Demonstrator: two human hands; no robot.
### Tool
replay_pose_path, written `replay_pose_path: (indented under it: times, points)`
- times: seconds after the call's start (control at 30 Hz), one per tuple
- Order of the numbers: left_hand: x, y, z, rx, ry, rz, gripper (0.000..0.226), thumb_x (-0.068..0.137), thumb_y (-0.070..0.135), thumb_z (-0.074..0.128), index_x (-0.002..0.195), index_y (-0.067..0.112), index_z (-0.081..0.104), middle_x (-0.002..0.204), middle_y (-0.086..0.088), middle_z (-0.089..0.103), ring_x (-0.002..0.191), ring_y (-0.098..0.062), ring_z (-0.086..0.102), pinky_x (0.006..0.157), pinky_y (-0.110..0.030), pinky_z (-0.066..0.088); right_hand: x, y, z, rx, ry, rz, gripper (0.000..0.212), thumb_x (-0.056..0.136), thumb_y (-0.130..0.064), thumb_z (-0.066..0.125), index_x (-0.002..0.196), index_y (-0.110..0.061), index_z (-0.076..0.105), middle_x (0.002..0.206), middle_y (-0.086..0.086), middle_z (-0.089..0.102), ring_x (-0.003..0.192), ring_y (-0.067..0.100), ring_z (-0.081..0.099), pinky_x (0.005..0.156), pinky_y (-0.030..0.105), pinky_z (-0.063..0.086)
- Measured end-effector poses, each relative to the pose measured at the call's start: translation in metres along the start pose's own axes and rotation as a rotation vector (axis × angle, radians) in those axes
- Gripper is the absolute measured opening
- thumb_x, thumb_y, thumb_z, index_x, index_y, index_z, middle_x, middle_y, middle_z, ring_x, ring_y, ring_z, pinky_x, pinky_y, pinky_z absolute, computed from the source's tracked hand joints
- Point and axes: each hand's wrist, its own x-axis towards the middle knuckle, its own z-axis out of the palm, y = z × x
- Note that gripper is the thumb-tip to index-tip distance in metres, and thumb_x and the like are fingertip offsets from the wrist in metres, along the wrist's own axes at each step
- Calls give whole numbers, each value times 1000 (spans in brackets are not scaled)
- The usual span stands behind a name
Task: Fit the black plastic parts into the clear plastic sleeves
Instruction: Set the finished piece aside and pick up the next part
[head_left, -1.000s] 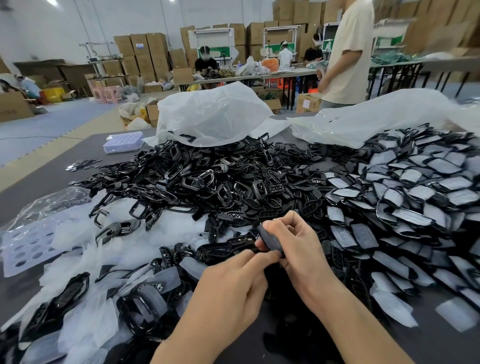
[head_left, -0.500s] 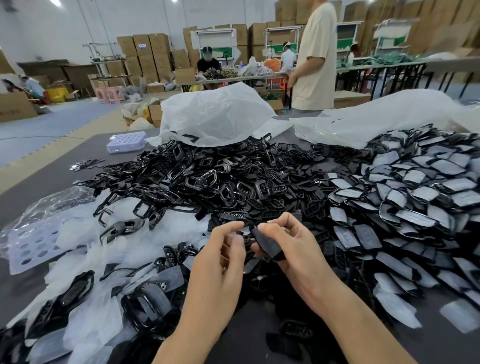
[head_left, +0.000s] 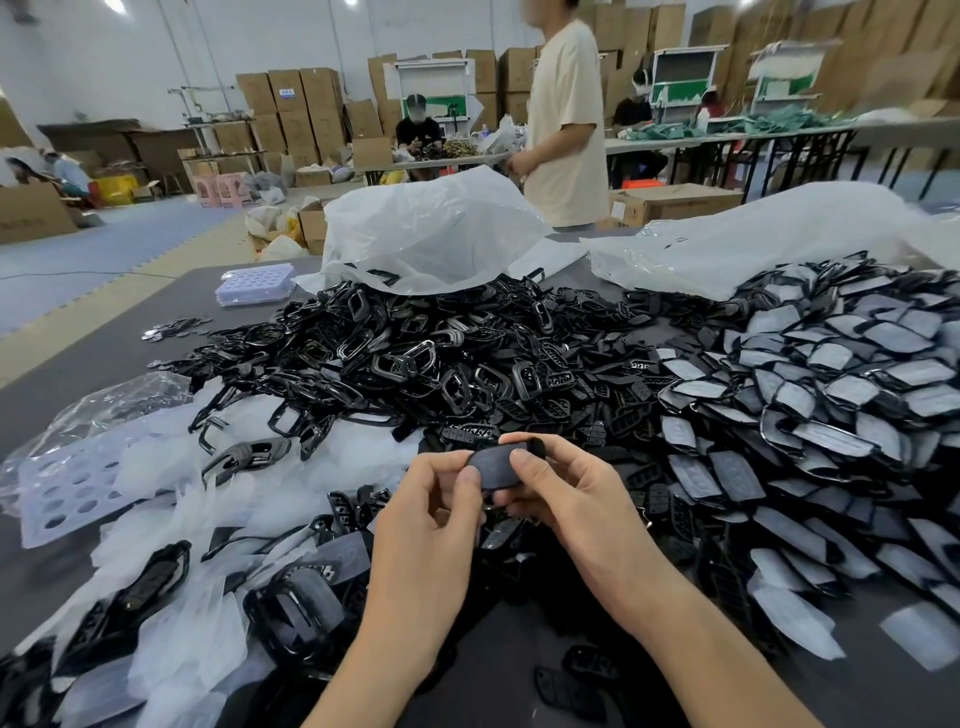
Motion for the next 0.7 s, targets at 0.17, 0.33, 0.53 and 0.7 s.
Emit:
replay_pose_path:
  times: [0.17, 0.33, 0.53, 0.7]
  points:
    - [1, -5, -1, 26, 10, 24, 15, 98, 23, 58, 91, 35, 63, 77, 1, 65, 69, -19, 62, 62, -27, 51, 0, 1, -2, -89, -22, -30, 23, 103, -15, 57, 104, -27, 76, 99, 10, 77, 79, 19, 74, 73, 22, 57]
    - [2, -10, -2, 54, -2, 58, 12, 99, 32, 55, 97, 38, 64, 75, 7, 68, 67, -13, 63, 60, -24, 52, -2, -5, -11, -316, -31, -39, 15, 102, -25, 62, 101, -36, 72, 88, 5, 79, 69, 16, 73, 62, 20, 54]
    - [-2, -14, -2, 48, -51, 68, 28, 89, 60, 41, 113, 55, 54, 91, 11, 69, 73, -12, 64, 64, -24, 52, 4, -17, -39, -232, 319, -152, 13, 102, -23, 59, 114, -19, 64, 84, 5, 79, 63, 15, 72, 53, 18, 52]
    - [-5, -14, -2, 110, -84, 84, 26, 89, 63, 38, 111, 63, 49, 93, 14, 68, 73, -14, 63, 62, -25, 51, 1, -47, -91, 102, 878, -449, 72, 101, -26, 64, 160, -24, 22, 96, 8, 77, 74, 12, 73, 67, 21, 58]
